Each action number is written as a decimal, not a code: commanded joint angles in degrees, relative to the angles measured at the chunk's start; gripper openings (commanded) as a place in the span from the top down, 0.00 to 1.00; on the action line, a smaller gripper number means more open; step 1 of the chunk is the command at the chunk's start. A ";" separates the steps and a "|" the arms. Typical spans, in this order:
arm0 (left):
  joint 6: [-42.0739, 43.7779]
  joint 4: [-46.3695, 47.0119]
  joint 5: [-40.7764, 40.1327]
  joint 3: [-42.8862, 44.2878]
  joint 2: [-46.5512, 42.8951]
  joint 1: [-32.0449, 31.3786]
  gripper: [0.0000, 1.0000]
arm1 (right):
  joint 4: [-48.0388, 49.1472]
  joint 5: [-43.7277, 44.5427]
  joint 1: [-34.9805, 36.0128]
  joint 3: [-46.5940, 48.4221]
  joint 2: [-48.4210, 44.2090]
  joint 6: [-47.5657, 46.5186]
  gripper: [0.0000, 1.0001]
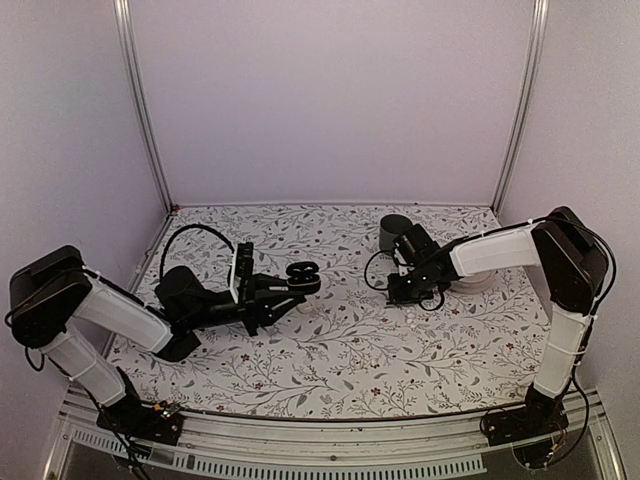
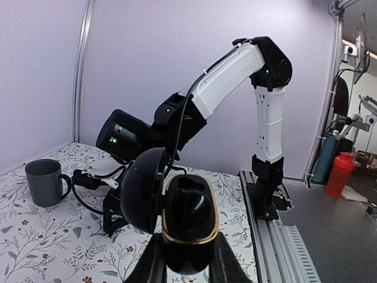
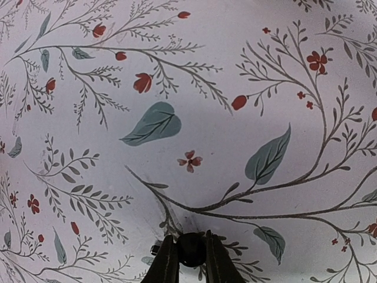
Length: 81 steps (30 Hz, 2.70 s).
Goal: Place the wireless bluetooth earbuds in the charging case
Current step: Pick up the left earbud from the center of the board, then insert the left earbud into the left side groove of the charging case.
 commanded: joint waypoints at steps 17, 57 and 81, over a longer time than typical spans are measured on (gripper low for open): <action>-2.25 1.84 1.23 2.55 7.39 2.33 1.00 | -5.40 6.22 3.15 1.29 -5.07 -1.48 0.86; -8.32 -6.88 14.29 12.97 17.95 7.16 1.00 | -17.79 19.06 18.53 13.52 -19.65 -7.37 0.84; -5.24 -13.99 33.55 16.90 16.01 9.67 1.00 | -13.34 26.21 29.25 14.54 -23.32 -16.89 0.84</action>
